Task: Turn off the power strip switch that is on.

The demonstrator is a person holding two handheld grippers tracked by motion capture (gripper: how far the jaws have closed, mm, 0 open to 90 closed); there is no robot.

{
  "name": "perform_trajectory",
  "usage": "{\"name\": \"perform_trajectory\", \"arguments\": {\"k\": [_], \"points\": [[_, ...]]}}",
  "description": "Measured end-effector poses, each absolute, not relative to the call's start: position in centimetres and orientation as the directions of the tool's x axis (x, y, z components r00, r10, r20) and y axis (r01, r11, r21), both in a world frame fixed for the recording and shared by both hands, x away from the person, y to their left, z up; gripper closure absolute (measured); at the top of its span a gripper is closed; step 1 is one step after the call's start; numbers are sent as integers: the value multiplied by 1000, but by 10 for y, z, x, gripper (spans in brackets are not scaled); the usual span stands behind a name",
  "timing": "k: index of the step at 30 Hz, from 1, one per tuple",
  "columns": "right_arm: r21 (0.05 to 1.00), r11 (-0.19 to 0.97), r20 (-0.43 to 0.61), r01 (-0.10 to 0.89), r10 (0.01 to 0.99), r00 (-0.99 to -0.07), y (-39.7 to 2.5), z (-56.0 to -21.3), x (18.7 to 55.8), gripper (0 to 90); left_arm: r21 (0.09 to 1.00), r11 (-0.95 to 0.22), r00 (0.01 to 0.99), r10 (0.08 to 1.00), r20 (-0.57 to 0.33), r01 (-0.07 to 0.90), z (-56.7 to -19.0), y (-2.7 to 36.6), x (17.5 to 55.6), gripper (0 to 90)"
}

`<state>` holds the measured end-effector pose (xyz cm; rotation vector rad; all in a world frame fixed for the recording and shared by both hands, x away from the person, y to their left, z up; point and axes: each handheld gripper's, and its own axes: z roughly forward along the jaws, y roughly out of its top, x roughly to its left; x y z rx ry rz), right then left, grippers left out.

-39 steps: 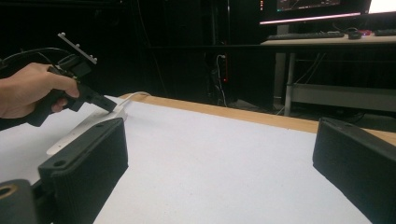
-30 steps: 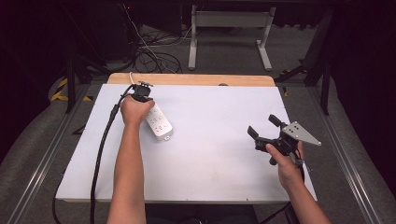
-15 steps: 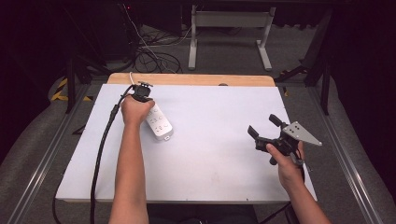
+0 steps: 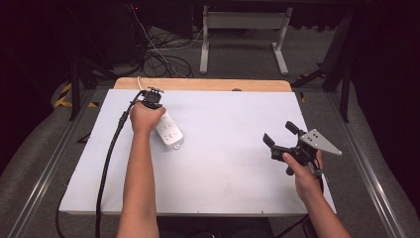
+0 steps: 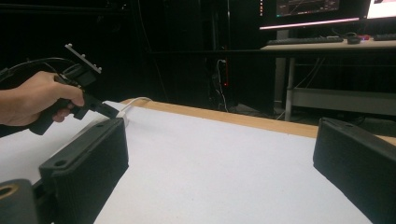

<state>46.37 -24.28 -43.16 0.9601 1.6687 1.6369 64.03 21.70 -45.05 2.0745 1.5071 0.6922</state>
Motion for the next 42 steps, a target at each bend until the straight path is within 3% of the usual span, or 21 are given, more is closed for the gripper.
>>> {"name": "perform_trajectory", "arguments": {"k": [27,42], "points": [[996,-17,66,93,827,-558,-239,-434,463,39,641,-314,285,946,152,701,-450,216,640,900],[996,-15,65,93,825,-562,-239,-434,464,38,651,-251,270,960,72,716,-445,221,642,900]]}}
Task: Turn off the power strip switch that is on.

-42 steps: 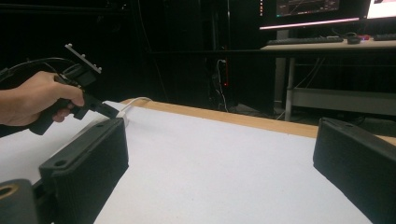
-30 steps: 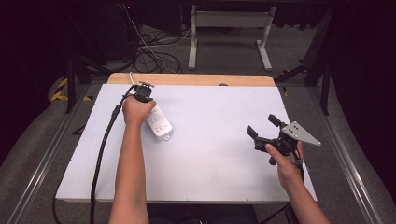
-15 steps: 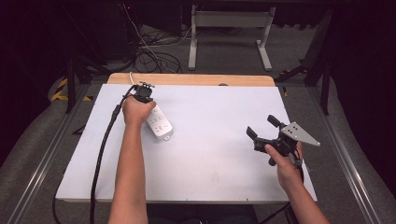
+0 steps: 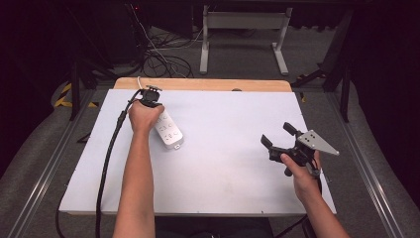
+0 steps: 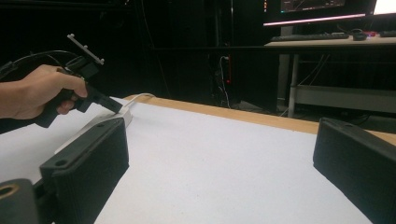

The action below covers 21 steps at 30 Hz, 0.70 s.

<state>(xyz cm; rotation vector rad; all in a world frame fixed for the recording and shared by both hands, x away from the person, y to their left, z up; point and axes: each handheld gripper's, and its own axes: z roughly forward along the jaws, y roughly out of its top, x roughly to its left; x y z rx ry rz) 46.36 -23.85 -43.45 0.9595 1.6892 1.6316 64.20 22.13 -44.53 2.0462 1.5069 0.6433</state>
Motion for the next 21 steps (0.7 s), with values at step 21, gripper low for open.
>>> {"name": "perform_trajectory", "arguments": {"k": [21], "points": [[995,-15,69,101,826,-559,-238,-436,463,38,783,-248,221,965,145,570,-396,259,606,900]]}}
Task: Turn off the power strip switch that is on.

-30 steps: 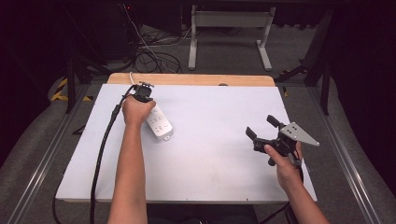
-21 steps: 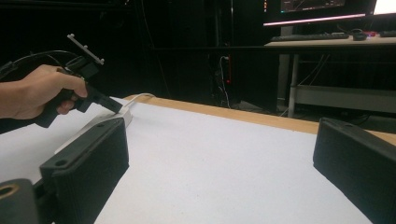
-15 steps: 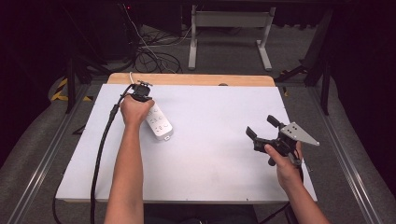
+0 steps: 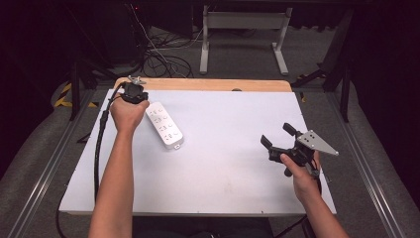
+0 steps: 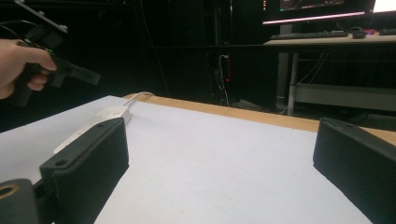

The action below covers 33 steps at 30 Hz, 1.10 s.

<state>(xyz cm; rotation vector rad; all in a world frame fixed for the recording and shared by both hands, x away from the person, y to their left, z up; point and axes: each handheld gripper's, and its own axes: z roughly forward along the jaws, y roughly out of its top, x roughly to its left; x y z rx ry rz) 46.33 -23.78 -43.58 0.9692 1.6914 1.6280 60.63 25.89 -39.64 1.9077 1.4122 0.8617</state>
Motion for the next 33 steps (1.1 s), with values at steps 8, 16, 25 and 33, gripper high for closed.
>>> {"name": "perform_trajectory", "arguments": {"k": [8,16,25,33], "points": [[995,-10,64,98,828,-557,-237,-436,462,39,864,-229,200,968,153,448,-376,285,573,900],[995,-10,64,101,833,-550,-237,-436,462,40,959,-126,224,972,69,253,-370,305,517,900],[995,-5,60,100,834,-548,-238,-436,462,39,993,-40,169,985,22,109,-384,318,463,900],[995,-14,63,95,840,-539,-241,-434,458,40,998,46,154,987,-51,41,-393,324,408,900]]}}
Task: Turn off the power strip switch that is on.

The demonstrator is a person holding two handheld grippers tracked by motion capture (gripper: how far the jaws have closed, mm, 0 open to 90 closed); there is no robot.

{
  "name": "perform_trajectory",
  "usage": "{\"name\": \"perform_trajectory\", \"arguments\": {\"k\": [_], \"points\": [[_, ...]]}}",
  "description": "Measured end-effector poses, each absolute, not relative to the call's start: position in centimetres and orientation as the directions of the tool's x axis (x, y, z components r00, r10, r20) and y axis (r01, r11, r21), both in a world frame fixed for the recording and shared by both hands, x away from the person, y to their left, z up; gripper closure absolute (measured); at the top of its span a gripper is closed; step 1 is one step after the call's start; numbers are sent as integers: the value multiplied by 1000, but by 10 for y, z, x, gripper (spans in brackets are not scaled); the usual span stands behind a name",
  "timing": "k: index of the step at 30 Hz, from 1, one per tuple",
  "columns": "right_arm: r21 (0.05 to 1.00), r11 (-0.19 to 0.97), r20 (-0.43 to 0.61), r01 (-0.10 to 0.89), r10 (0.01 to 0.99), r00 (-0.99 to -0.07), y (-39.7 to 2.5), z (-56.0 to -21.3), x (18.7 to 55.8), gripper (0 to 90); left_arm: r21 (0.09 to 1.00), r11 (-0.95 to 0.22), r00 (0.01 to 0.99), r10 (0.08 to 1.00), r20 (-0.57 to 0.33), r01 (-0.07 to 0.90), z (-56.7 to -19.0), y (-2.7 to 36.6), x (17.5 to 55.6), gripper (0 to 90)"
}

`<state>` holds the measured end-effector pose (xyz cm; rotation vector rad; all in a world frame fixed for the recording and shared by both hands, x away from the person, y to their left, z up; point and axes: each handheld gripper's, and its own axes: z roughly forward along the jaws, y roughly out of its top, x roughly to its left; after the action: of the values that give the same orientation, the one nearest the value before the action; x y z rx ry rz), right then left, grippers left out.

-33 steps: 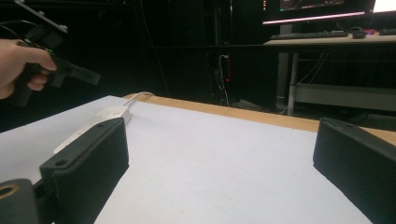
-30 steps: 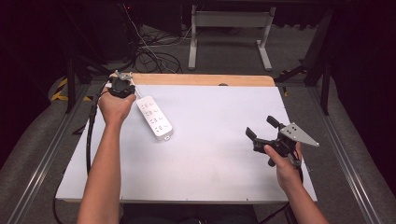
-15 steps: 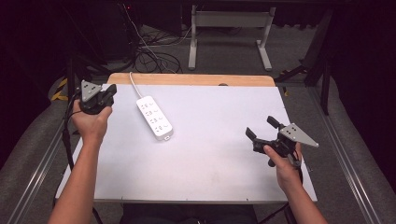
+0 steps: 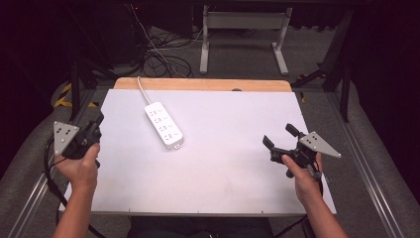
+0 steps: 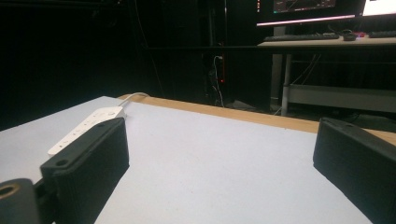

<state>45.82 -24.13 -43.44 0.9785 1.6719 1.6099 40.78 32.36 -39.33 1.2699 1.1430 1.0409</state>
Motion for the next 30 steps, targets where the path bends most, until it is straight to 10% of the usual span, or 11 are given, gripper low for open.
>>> {"name": "perform_trajectory", "arguments": {"k": [15,30], "points": [[996,-11,59,92,839,-540,-242,-434,461,38,996,-12,131,991,1,84,-410,323,396,900],[996,-18,65,93,844,-532,-246,-433,459,38,998,8,143,990,-18,65,-412,318,404,322]]}}
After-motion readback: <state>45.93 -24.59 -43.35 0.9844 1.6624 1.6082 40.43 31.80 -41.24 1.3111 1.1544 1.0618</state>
